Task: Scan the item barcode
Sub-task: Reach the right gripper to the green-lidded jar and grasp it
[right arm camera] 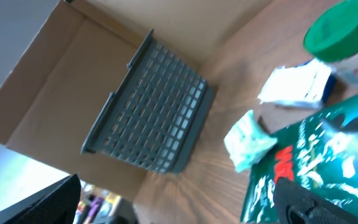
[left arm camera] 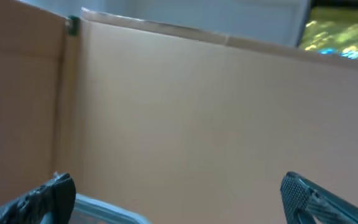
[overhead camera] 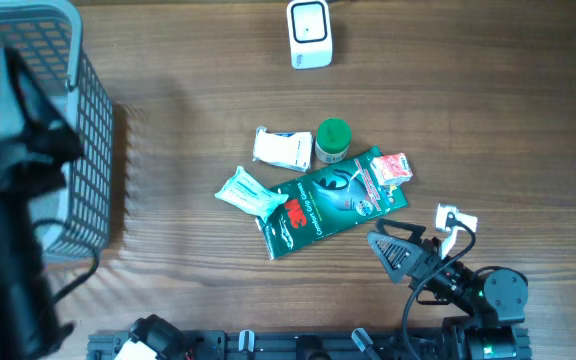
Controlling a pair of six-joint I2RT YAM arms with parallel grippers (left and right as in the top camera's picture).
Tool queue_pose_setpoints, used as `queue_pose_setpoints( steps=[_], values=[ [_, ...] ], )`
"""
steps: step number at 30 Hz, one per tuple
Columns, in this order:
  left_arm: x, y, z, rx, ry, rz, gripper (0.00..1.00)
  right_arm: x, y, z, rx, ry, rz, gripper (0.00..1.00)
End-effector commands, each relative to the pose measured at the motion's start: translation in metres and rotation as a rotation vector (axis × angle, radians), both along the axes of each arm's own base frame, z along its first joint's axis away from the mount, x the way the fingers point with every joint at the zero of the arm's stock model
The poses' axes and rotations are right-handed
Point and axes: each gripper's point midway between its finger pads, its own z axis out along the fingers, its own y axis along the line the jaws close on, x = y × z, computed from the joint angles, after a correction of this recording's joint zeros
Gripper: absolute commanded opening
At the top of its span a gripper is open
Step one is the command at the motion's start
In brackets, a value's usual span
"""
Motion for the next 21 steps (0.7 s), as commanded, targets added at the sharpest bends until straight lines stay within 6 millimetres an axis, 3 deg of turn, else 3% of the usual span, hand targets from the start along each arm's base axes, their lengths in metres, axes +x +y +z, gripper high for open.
queue_pose_setpoints(
  steps=[1, 3, 8, 9, 10, 12, 15, 21],
  values=[
    [-0.014, -0.006, 0.004, -0.091, -0.091, -0.138, 1.00, -0.006, 0.005, -0.002, 0.048, 0.105, 0.050, 0.99],
    [-0.018, -0.009, 0.001, -0.063, -0.100, -0.172, 1.00, 0.003, -0.001, -0.008, 0.039, 0.205, -0.018, 0.99],
    [-0.023, -0.013, -0.015, -0.119, -0.134, -0.241, 1.00, 0.021, -0.030, -0.021, -0.230, 0.412, -0.213, 0.99],
    [-0.025, -0.014, -0.017, -0.120, -0.142, -0.253, 1.00, 0.025, -0.034, -0.017, -0.270, 0.433, -0.233, 0.99],
    [-0.035, -0.012, -0.017, -0.102, -0.169, -0.262, 1.00, 0.040, -0.038, 0.006, -0.385, 0.466, -0.252, 0.99],
    [-0.049, -0.006, -0.015, -0.094, -0.201, -0.248, 1.00, 0.056, -0.036, 0.020, -0.465, 0.489, -0.253, 0.99],
    [-0.075, 0.006, -0.010, -0.096, -0.255, -0.204, 1.00, 0.082, -0.027, 0.029, -0.606, 0.554, -0.252, 0.99],
    [-0.139, 0.010, -0.004, -0.071, -0.379, -0.249, 1.00, 0.143, 0.033, 0.010, -0.903, 0.609, -0.182, 0.99]
  ],
)
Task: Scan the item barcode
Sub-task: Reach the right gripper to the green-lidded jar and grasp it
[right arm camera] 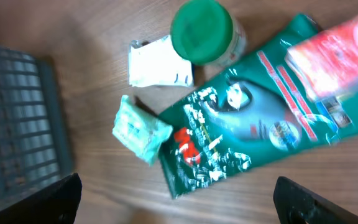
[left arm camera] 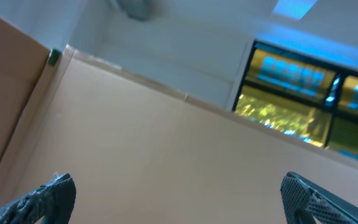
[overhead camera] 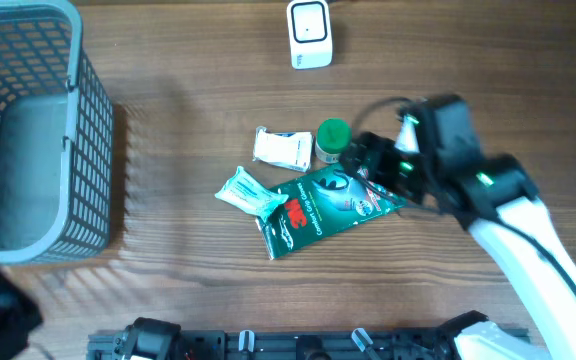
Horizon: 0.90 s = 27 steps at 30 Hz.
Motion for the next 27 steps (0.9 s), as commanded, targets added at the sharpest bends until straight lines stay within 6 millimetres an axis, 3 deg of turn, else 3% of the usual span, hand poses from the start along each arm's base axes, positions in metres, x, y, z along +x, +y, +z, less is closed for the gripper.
queue_pose_setpoints(
  steps=[1, 5, 9, 13, 17, 22, 27],
  values=[
    [-0.034, -0.004, 0.002, 0.021, -0.076, -0.056, 1.00, 0.045, 0.023, -0.016, -0.183, -0.011, 0.031, 0.99],
    [-0.058, 0.001, -0.001, 0.036, -0.107, -0.040, 1.00, 0.071, 0.044, -0.045, -0.215, 0.056, 0.040, 0.99],
    [-0.079, 0.005, -0.006, 0.029, -0.143, -0.040, 1.00, 0.096, 0.031, -0.048, -0.299, 0.022, -0.083, 1.00],
    [-0.086, -0.007, -0.012, 0.078, -0.140, -0.096, 1.00, 0.106, 0.020, -0.040, -0.354, -0.030, -0.124, 1.00],
    [-0.092, -0.014, -0.006, 0.103, -0.172, -0.108, 1.00, 0.110, 0.012, -0.045, -0.398, -0.036, -0.105, 1.00],
    [-0.100, -0.003, -0.001, 0.064, -0.196, -0.062, 1.00, 0.118, 0.004, -0.080, -0.447, 0.029, -0.065, 0.99],
    [-0.100, 0.008, -0.007, 0.025, -0.170, -0.010, 1.00, 0.124, 0.024, -0.106, -0.418, 0.084, 0.029, 0.99]
  ],
)
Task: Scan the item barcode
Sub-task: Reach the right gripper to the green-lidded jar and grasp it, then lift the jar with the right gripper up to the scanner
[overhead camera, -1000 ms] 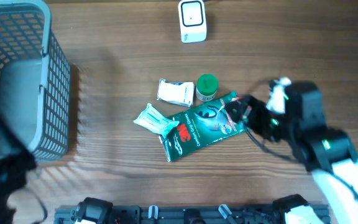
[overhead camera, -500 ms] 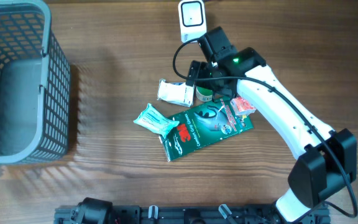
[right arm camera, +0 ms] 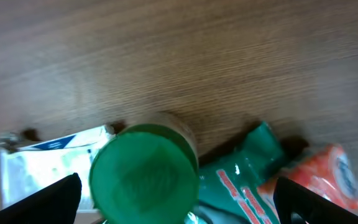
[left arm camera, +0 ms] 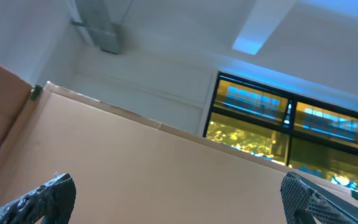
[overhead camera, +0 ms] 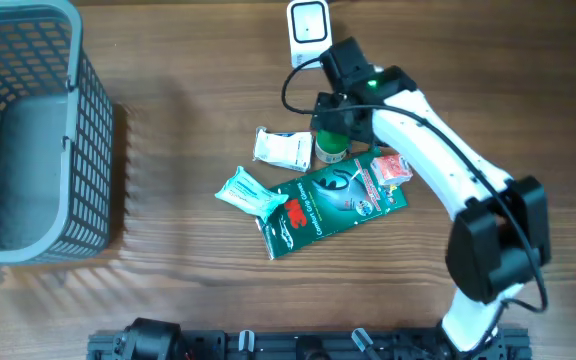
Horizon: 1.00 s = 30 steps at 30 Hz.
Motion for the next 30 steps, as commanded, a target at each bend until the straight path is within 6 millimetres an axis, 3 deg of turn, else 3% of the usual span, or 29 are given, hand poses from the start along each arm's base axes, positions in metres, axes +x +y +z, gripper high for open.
queue_pose_setpoints(
  steps=[1, 7, 11, 14, 17, 25, 30],
  values=[
    [-0.011, 0.008, 0.000, -0.024, -0.018, 0.049, 1.00, 0.011, 0.019, -0.009, 0.032, 0.025, 0.079, 0.99],
    [-0.012, 0.008, 0.001, -0.025, -0.020, 0.055, 1.00, 0.016, 0.024, -0.022, 0.043, 0.041, 0.085, 1.00],
    [-0.014, 0.009, -0.002, -0.026, -0.026, 0.055, 1.00, 0.004, 0.023, -0.054, 0.021, 0.138, 0.100, 0.99],
    [-0.020, 0.010, -0.014, -0.033, -0.060, 0.055, 1.00, -0.001, 0.025, -0.073, 0.022, 0.189, 0.116, 1.00],
    [-0.020, 0.011, -0.031, -0.045, -0.086, 0.061, 1.00, -0.001, 0.024, -0.077, 0.017, 0.198, 0.120, 0.99],
    [-0.005, 0.010, -0.034, -0.051, -0.088, 0.068, 1.00, -0.002, 0.025, -0.083, 0.015, 0.206, 0.142, 0.72],
    [-0.007, 0.011, -0.032, -0.054, -0.100, 0.069, 1.00, -0.012, 0.039, -0.072, 0.116, 0.268, 0.205, 0.66]
  ],
)
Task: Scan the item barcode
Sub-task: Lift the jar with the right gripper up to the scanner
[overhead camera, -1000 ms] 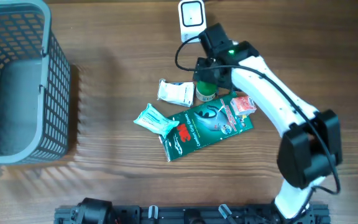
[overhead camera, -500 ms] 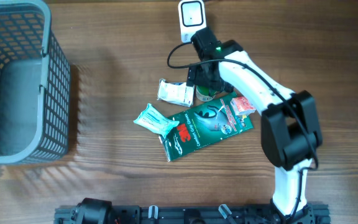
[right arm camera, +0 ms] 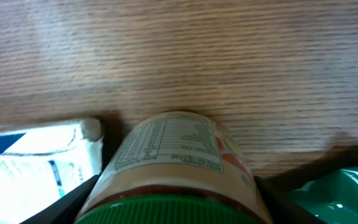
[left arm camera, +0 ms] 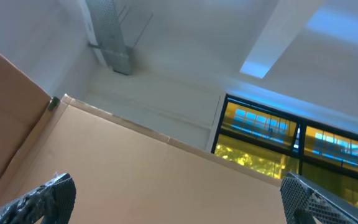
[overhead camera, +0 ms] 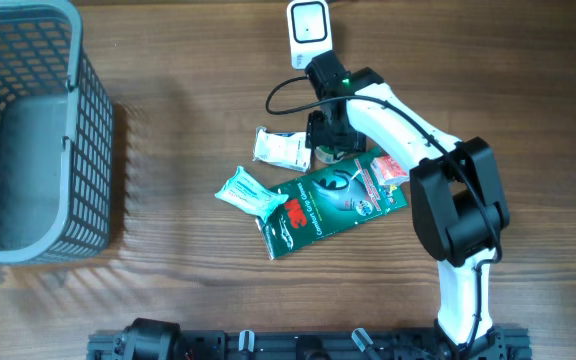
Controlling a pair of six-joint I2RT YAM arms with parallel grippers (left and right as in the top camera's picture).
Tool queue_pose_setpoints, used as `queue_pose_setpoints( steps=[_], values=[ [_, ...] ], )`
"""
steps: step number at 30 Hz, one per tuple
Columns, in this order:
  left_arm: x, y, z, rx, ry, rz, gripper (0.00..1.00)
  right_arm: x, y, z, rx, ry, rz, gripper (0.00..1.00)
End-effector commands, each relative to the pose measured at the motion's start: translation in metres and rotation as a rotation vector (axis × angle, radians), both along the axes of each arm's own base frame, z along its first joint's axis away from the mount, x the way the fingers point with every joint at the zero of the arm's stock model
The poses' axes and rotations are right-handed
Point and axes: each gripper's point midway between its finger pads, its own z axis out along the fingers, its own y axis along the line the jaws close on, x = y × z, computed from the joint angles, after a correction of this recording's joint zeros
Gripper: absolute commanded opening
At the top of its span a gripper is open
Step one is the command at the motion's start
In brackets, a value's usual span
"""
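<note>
A jar with a green lid and printed label (right arm camera: 173,155) stands on the wooden table among the items. My right gripper (right arm camera: 176,190) is down over it, one finger against each side, shut on the jar. From overhead the right gripper (overhead camera: 330,135) covers most of the jar. The white barcode scanner (overhead camera: 309,32) stands at the table's far edge, just beyond. My left gripper (left arm camera: 179,193) is open with nothing between its fingers, facing a cardboard wall and the ceiling. The left arm is outside the overhead view.
Touching the jar's left side is a white packet (overhead camera: 281,148). A green 3M pouch (overhead camera: 330,203), a mint wipes pack (overhead camera: 251,193) and a red packet (overhead camera: 392,168) lie close in front. A grey wire basket (overhead camera: 93,170) stands at the left.
My right gripper was open just above the jar, looking down on its lid. It has come lower, and its fingers now press the jar's sides. The left wrist camera tilted slightly upward.
At first the right arm was folded at the table's near right edge and the left arm hung over the basket. Then the right gripper was over the item pile and the left arm had left the overhead view. Later it hovered open over the jar, and now grips it.
</note>
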Motion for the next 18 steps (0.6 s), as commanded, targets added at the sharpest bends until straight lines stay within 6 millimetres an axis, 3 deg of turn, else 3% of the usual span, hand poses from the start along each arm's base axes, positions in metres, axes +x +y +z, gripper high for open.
queue_pose_setpoints(
  steps=[1, 6, 9, 12, 13, 16, 18],
  values=[
    [-0.001, 0.002, -0.001, -0.004, 0.000, 0.021, 1.00, -0.006, 0.013, 0.013, 0.097, 0.072, 0.033, 0.63],
    [-0.001, 0.002, -0.001, -0.002, 0.001, 0.024, 1.00, -0.012, 0.000, 0.065, 0.107, 0.151, 0.021, 0.57],
    [0.011, 0.006, -0.011, -0.018, 0.058, 0.047, 1.00, -0.017, -0.007, 0.097, 0.100, 0.166, 0.036, 0.56],
    [0.038, 0.030, -0.054, -0.101, 0.268, 0.184, 1.00, -0.030, -0.008, 0.126, 0.113, 0.198, 0.085, 0.55],
    [0.047, 0.031, -0.071, -0.096, 0.347, 0.194, 1.00, -0.034, -0.004, 0.131, 0.137, 0.203, 0.114, 0.50],
    [0.077, 0.026, -0.113, -0.115, 0.504, 0.167, 1.00, -0.043, 0.012, 0.151, 0.252, 0.197, 0.171, 0.51],
    [0.101, 0.022, -0.136, -0.118, 0.569, 0.162, 1.00, -0.043, 0.012, 0.156, 0.259, 0.185, 0.174, 0.51]
  ],
)
